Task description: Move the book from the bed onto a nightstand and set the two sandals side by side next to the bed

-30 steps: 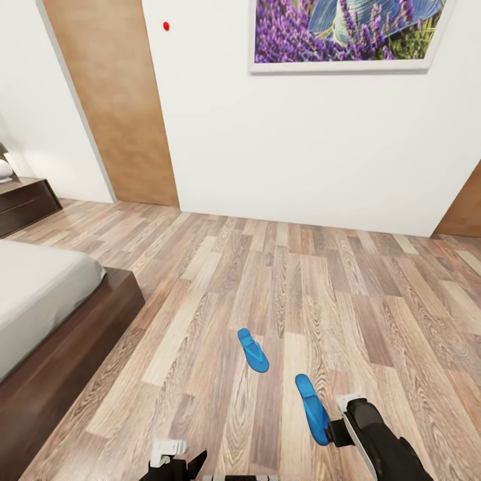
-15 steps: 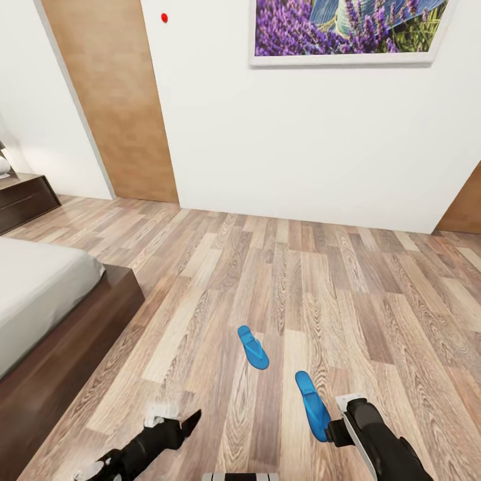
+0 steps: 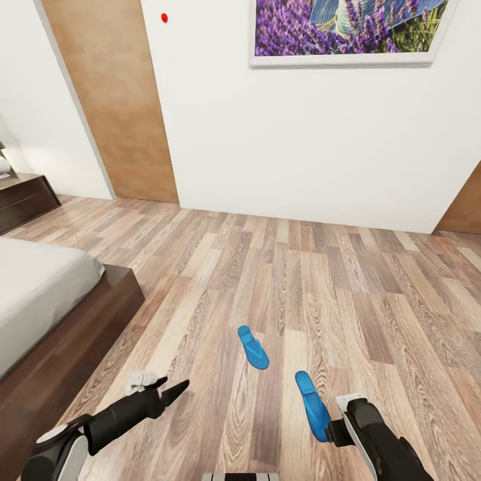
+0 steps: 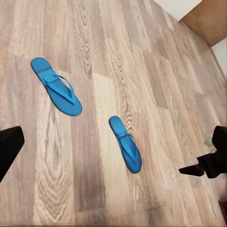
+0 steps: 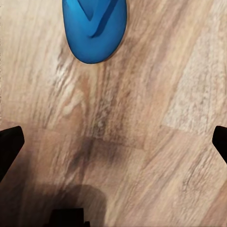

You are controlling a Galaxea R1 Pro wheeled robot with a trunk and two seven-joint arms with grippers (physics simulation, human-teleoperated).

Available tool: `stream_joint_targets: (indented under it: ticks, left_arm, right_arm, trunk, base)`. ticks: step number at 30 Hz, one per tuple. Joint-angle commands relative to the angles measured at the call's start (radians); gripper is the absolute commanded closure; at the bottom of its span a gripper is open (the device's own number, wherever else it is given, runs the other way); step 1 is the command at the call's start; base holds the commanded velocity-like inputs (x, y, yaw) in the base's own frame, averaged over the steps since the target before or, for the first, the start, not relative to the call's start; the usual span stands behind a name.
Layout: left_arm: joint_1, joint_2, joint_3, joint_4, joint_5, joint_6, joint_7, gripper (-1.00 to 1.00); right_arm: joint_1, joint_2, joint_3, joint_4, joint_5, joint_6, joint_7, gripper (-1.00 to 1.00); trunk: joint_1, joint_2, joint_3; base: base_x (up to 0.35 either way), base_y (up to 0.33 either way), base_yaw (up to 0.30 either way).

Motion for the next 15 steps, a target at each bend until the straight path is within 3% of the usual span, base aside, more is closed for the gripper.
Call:
stream_joint_targets:
  ticks: [1, 7, 15]
  left_arm:
    - [-0.001, 0.001, 0.002, 0.01, 0.008, 0.007, -0.002, -1.0]
    - [-0.004, 0.005, 0.007, 0.055, 0.013, -0.006, -0.004, -1.0]
    - [-0.004, 0.005, 0.009, 0.078, 0.013, -0.017, -0.005, -1.0]
  right_arm:
    - [0.0, -0.002, 0.003, -0.002, 0.006, 0.005, 0.003, -1.0]
    - [0.0, -0.004, 0.002, -0.007, 0.004, 0.006, 0.003, -1.0]
    - [0.0, -0.004, 0.002, -0.043, 0.002, 0.007, 0.005, -1.0]
  trunk:
    - [0.0, 0.0, -0.001]
    - [0.0, 0.0, -0.001]
    - [0.003, -0.002, -0.028]
  base:
    - [0.0, 0.0, 0.0]
    - [0.0, 0.0, 0.0]
    - [0.0, 0.0, 0.0]
